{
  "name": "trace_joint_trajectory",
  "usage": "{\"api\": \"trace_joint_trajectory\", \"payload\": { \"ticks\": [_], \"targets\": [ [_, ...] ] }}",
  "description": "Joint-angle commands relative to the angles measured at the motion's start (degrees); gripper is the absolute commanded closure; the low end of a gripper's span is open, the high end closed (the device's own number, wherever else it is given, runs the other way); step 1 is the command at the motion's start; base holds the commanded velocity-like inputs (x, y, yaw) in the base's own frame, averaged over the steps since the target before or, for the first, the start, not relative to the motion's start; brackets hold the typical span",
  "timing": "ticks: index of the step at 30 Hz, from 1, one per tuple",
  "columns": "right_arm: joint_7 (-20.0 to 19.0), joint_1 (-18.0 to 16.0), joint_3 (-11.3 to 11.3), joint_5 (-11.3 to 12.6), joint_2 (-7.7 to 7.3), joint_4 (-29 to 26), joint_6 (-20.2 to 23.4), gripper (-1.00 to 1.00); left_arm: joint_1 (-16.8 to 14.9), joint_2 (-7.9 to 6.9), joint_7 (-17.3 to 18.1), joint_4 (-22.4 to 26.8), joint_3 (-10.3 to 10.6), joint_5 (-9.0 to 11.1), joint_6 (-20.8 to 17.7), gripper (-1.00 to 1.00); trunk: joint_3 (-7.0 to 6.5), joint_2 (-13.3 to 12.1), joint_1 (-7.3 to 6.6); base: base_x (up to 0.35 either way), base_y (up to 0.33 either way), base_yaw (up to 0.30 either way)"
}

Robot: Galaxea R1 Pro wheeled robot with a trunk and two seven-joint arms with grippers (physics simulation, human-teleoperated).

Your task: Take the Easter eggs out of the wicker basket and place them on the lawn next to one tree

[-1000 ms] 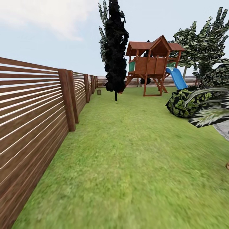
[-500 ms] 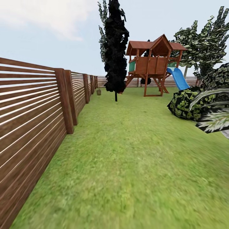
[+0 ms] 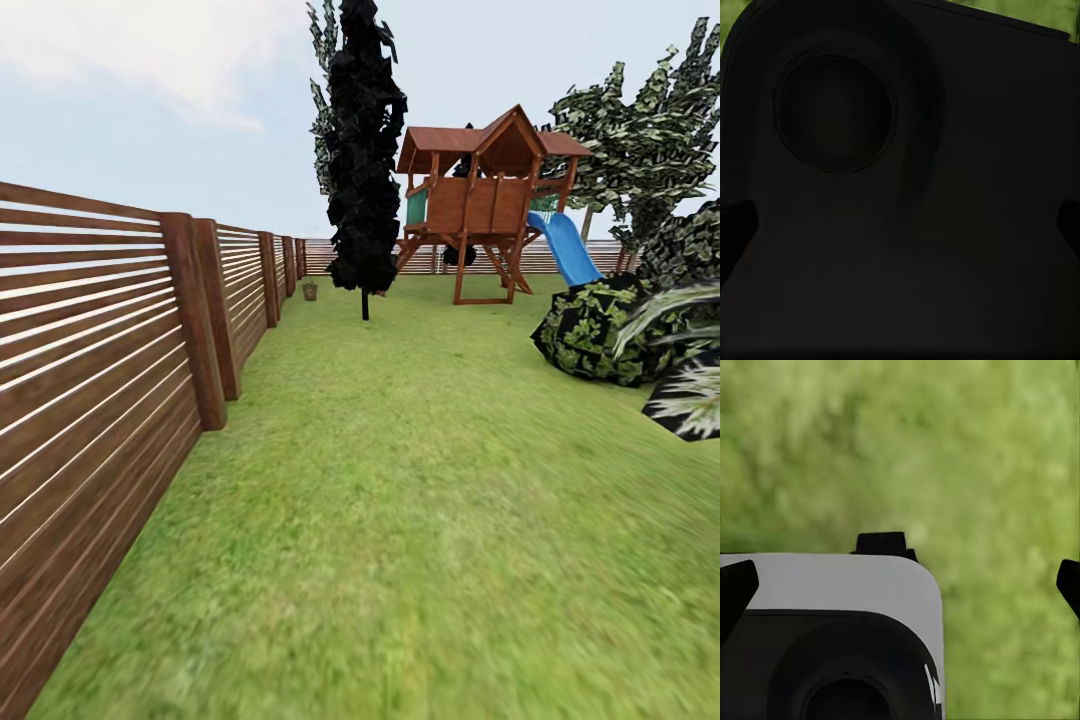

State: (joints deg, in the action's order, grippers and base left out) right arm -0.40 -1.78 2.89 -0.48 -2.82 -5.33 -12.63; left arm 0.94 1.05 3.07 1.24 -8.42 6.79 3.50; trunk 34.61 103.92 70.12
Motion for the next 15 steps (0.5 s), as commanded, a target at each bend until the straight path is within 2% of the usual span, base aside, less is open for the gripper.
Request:
{"api": "trace_joint_trajectory", "payload": {
  "ticks": [1, 15],
  "targets": [
    [0.0, 0.0, 0.3, -0.1, 0.01, 0.1, -0.2, -1.00, 0.0, 0.01, 0.3, 0.1, -0.2, 0.6, 0.0, -1.00, 0.05, 0.0, 0.03, 0.332, 0.000, 0.000],
    [0.0, -0.1, 0.4, -0.1, 0.01, 0.1, -0.2, -1.00, 0.0, 0.08, 0.3, 0.1, -0.2, 0.7, 0.0, -1.00, 0.05, 0.0, 0.03, 0.332, 0.000, 0.000]
  ]
}}
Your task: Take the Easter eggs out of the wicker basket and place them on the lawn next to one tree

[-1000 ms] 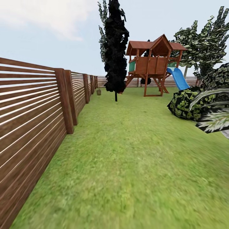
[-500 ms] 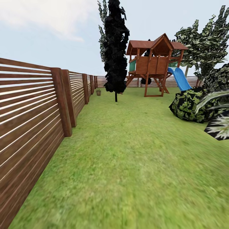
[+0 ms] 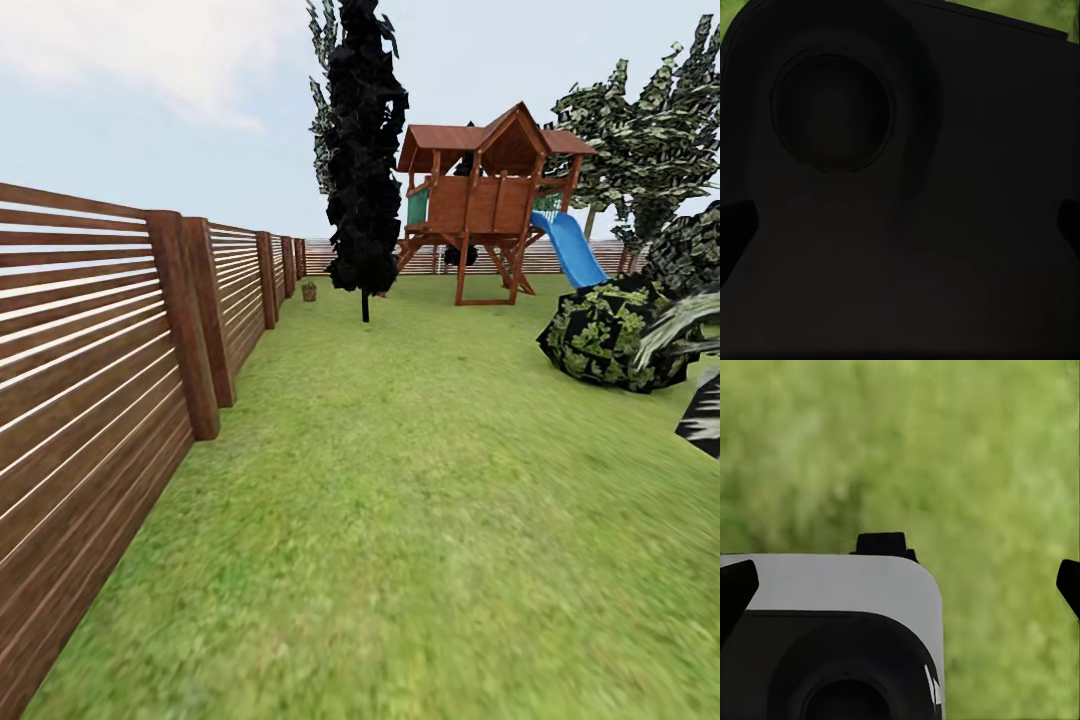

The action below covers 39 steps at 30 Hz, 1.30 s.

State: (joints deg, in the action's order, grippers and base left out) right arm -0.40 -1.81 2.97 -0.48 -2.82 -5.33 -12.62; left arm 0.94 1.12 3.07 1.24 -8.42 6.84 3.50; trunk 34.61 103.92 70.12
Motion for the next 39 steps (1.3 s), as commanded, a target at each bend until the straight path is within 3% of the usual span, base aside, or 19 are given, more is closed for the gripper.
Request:
{"api": "trace_joint_trajectory", "payload": {
  "ticks": [1, 39],
  "targets": [
    [0.0, 0.0, 0.3, -0.1, 0.01, 0.1, -0.2, -1.00, 0.0, 0.01, 0.3, 0.1, -0.2, 0.6, 0.0, -1.00, 0.05, 0.0, 0.03, 0.332, 0.000, 0.000],
    [0.0, 0.0, 0.3, -0.1, 0.01, 0.0, -0.2, -1.00, 0.0, 0.02, 0.4, 0.1, -0.2, 0.6, 0.0, -1.00, 0.05, 0.0, 0.03, 0.332, 0.000, 0.000]
  ]
}}
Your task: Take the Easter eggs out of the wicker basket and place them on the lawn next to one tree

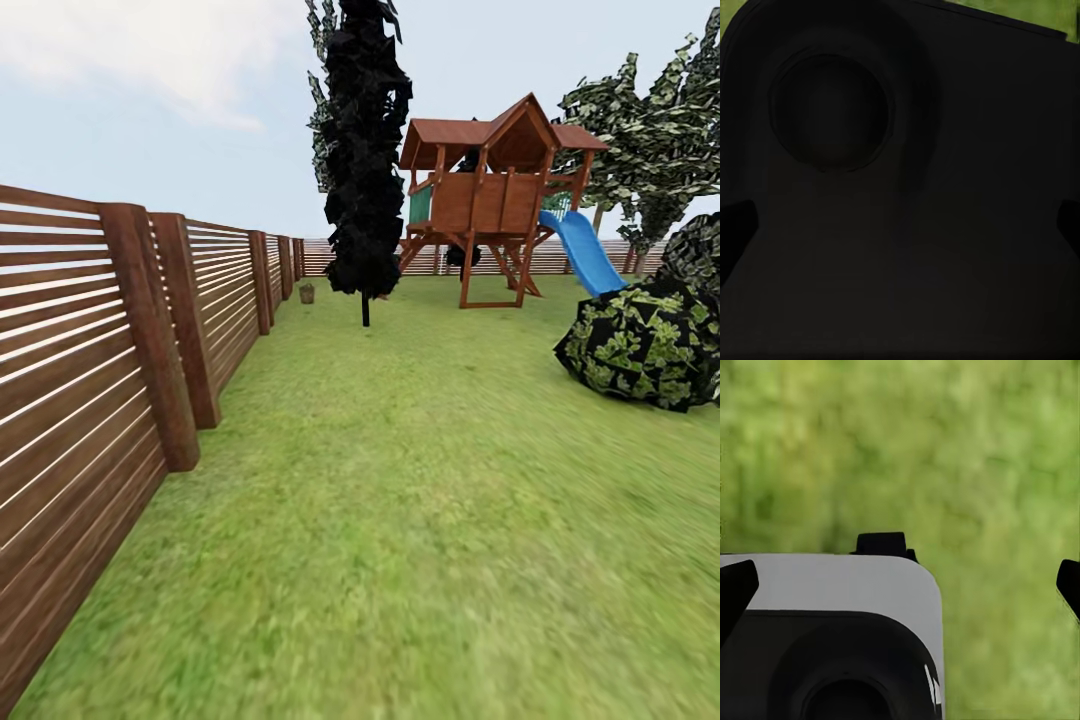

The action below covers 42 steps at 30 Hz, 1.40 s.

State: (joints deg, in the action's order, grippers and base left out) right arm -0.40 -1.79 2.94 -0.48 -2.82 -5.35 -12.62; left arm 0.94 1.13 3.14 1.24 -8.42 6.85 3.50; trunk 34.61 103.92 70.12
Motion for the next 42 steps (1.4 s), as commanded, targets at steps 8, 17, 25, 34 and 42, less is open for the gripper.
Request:
{"api": "trace_joint_trajectory", "payload": {
  "ticks": [8, 17, 25, 34, 42],
  "targets": [
    [0.0, -0.1, 0.3, -0.1, 0.01, 0.1, -0.2, -1.00, 0.0, 0.01, 0.3, 0.1, -0.2, 0.6, 0.0, -1.00, 0.05, 0.0, 0.03, 0.332, 0.000, 0.000],
    [0.0, -0.1, 0.3, -0.1, 0.01, 0.1, -0.2, -1.00, 0.0, 0.01, 0.2, 0.1, -0.2, 0.6, 0.0, -1.00, 0.05, 0.0, 0.03, 0.332, 0.000, 0.000],
    [0.0, 0.0, 0.3, -0.1, 0.01, 0.1, -0.2, -1.00, 0.0, 0.01, 0.2, 0.1, -0.2, 0.6, 0.0, -1.00, 0.05, 0.0, 0.03, 0.332, 0.000, 0.000],
    [0.0, -0.1, 0.3, -0.1, 0.01, 0.1, -0.2, -1.00, 0.0, 0.01, 0.2, 0.1, -0.2, 0.6, 0.0, -1.00, 0.05, 0.0, 0.03, 0.332, 0.000, 0.000],
    [0.0, -0.1, 0.3, -0.1, 0.01, 0.1, -0.2, -1.00, 0.0, 0.01, 0.2, 0.1, -0.2, 0.6, 0.0, -1.00, 0.05, 0.0, 0.03, 0.332, 0.000, 0.000]
  ]
}}
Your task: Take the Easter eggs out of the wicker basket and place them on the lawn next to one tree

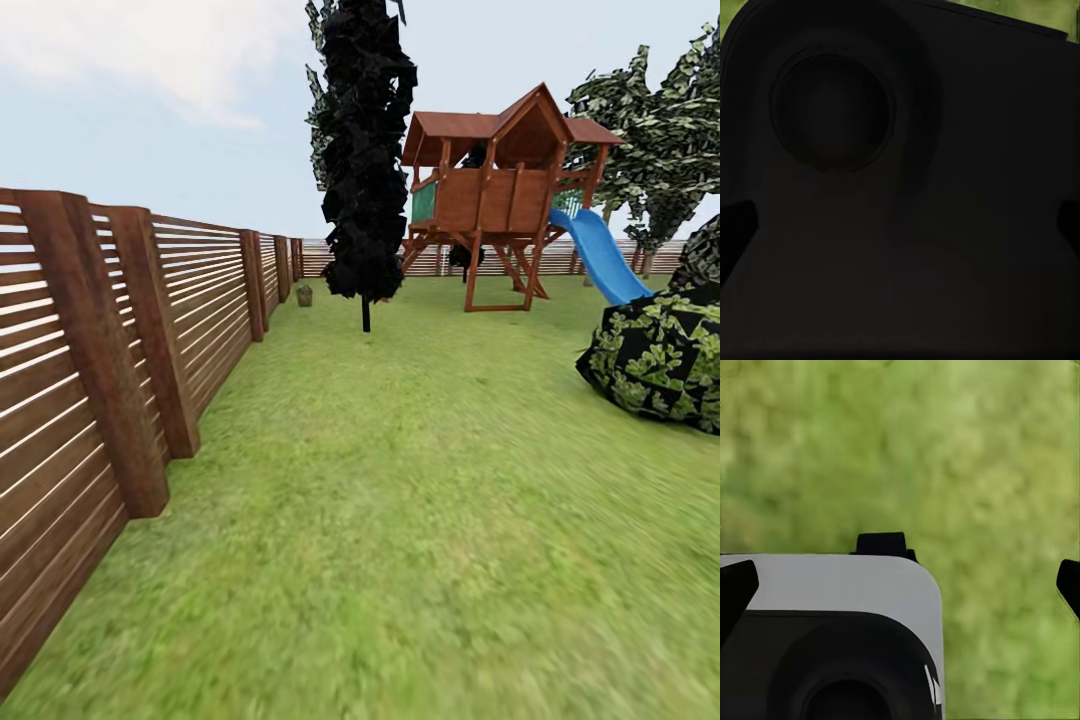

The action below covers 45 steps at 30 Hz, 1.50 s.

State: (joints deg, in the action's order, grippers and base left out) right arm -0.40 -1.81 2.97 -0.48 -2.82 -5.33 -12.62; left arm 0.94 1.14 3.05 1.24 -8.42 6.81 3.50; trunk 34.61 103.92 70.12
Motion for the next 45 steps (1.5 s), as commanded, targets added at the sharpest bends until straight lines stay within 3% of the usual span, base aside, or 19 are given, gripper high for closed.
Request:
{"api": "trace_joint_trajectory", "payload": {
  "ticks": [1, 27, 45],
  "targets": [
    [0.0, 0.0, 0.3, -0.1, 0.01, 0.1, -0.2, -1.00, 0.0, 0.01, 0.3, 0.1, -0.2, 0.6, 0.0, -1.00, 0.05, 0.0, 0.03, 0.332, 0.000, 0.000],
    [0.0, 0.0, 0.3, -0.1, 0.01, 0.1, -0.2, -1.00, 0.0, 0.01, 0.3, 0.1, -0.2, 0.7, 0.0, -1.00, 0.05, 0.0, 0.03, 0.332, -0.001, 0.000],
    [0.0, 0.0, 0.3, -0.1, 0.01, 0.1, -0.2, -1.00, 0.0, 0.01, 0.3, 0.1, -0.2, 0.7, 0.0, -1.00, 0.05, 0.0, 0.03, 0.329, -0.091, 0.000]
  ]
}}
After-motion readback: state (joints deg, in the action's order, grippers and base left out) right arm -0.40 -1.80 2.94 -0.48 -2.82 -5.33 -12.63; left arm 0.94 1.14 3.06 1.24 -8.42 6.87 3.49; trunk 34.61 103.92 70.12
